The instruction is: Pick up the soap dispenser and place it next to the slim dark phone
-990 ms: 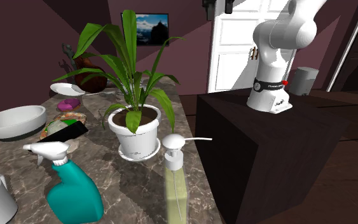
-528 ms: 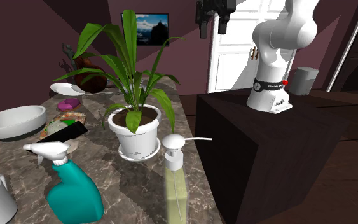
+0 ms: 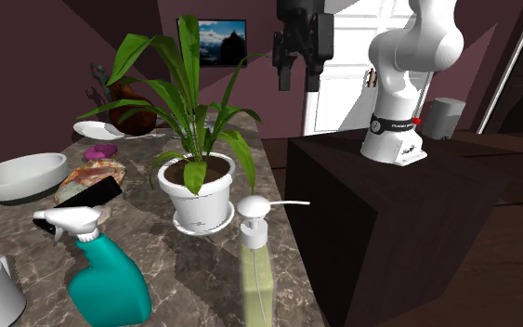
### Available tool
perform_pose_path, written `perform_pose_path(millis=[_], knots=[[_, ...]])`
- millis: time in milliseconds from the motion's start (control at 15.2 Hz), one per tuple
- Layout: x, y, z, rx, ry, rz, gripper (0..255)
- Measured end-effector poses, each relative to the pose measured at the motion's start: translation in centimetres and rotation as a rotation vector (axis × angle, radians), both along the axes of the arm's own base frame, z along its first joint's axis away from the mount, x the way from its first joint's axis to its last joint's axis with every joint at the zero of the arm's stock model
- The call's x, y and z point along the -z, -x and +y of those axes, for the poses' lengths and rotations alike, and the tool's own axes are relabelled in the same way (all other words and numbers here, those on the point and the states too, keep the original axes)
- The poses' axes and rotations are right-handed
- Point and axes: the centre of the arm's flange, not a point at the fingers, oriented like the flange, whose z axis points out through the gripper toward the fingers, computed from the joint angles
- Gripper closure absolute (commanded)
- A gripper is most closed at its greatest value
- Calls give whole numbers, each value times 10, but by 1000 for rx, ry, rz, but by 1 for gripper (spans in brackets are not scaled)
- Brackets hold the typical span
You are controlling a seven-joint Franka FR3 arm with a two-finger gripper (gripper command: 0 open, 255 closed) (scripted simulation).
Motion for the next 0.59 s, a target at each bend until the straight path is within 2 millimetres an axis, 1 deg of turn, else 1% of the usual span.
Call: perform_pose_path(millis=[198, 330, 462, 528, 594], knots=[[23, -21, 24, 7, 1, -4, 0], [38, -39, 38, 12, 2, -7, 0], [52, -50, 54, 16, 2, -10, 0], [57, -60, 64, 19, 3, -12, 0], [65, -65, 72, 22, 3, -12, 0]])
